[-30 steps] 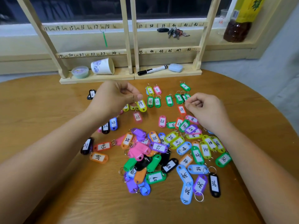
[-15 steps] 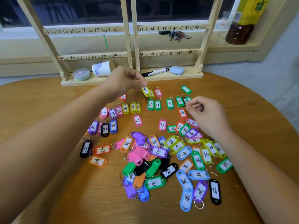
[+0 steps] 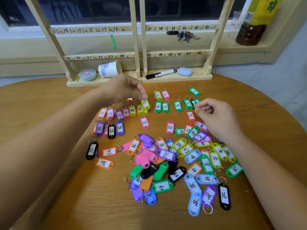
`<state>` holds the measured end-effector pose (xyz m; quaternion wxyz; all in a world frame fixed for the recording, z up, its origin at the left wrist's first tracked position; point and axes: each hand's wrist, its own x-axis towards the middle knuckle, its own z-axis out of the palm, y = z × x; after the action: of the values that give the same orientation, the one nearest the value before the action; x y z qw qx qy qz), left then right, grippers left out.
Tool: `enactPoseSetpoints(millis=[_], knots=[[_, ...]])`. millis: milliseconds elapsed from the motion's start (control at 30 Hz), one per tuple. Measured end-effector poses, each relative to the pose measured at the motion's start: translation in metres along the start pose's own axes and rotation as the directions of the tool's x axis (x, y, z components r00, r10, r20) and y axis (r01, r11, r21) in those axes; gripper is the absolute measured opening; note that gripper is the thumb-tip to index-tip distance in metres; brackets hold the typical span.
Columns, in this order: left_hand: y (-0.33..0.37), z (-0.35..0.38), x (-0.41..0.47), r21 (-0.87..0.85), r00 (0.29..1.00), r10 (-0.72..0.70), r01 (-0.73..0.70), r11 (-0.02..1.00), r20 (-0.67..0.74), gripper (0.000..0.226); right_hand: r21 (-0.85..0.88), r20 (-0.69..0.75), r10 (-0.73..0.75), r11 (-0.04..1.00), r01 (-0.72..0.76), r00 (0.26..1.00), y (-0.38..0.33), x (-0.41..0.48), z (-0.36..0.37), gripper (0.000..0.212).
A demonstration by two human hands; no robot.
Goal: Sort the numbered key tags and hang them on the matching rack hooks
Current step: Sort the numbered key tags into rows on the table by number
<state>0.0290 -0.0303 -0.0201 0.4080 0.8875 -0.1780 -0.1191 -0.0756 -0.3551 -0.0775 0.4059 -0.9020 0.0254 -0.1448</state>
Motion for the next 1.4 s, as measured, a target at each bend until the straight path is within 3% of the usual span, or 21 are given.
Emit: enactPoseSetpoints(millis=[167, 500, 667, 767, 933, 1100, 1200, 1400], knots=[[-0.015, -0.018, -0.01, 0.02, 0.999, -0.044, 0.044, 0.999, -0.008, 0.037, -0.022, 0.006, -0.005, 1.0, 0.006, 1.0, -0.001, -0.001, -0.001, 0.009], [-0.027, -0.015, -0.017, 0.068, 0.997, -0.08, 0.079, 0.995, 0.005, 0.022, -0.044, 0.016, -0.018, 0.999, 0.019, 1.0, -0.003, -0.002, -0.001, 0.008], [-0.024, -0.016, -0.024, 0.039, 0.997, -0.058, 0.06, 0.997, -0.059, 0.035, -0.025, 0.013, -0.017, 1.0, 0.017, 1.0, -0.001, -0.001, 0.0, 0.009], [-0.013, -0.012, -0.037, 0.014, 0.992, 0.006, -0.004, 1.0, -0.125, 0.026, -0.026, 0.025, -0.032, 0.999, 0.033, 0.999, -0.006, -0.003, -0.005, 0.01], [0.005, 0.021, -0.078, 0.202, 0.97, 0.136, -0.095, 0.975, -0.203, 0.007, -0.071, 0.083, -0.154, 0.985, 0.16, 0.985, -0.02, -0.014, -0.008, 0.015], [0.004, 0.055, -0.118, 0.319, 0.947, 0.229, -0.15, 0.936, -0.225, 0.013, -0.173, 0.182, -0.284, 0.933, 0.315, 0.942, -0.036, -0.025, 0.0, 0.01], [-0.001, 0.07, -0.134, 0.294, 0.938, 0.255, -0.182, 0.938, -0.235, 0.017, -0.194, 0.256, -0.331, 0.903, 0.384, 0.908, -0.04, -0.029, 0.008, 0.008], [-0.007, 0.085, -0.146, 0.423, 0.932, 0.338, -0.254, 0.87, -0.135, 0.03, -0.243, 0.374, -0.314, 0.875, 0.419, 0.872, -0.041, -0.033, 0.02, 0.023]])
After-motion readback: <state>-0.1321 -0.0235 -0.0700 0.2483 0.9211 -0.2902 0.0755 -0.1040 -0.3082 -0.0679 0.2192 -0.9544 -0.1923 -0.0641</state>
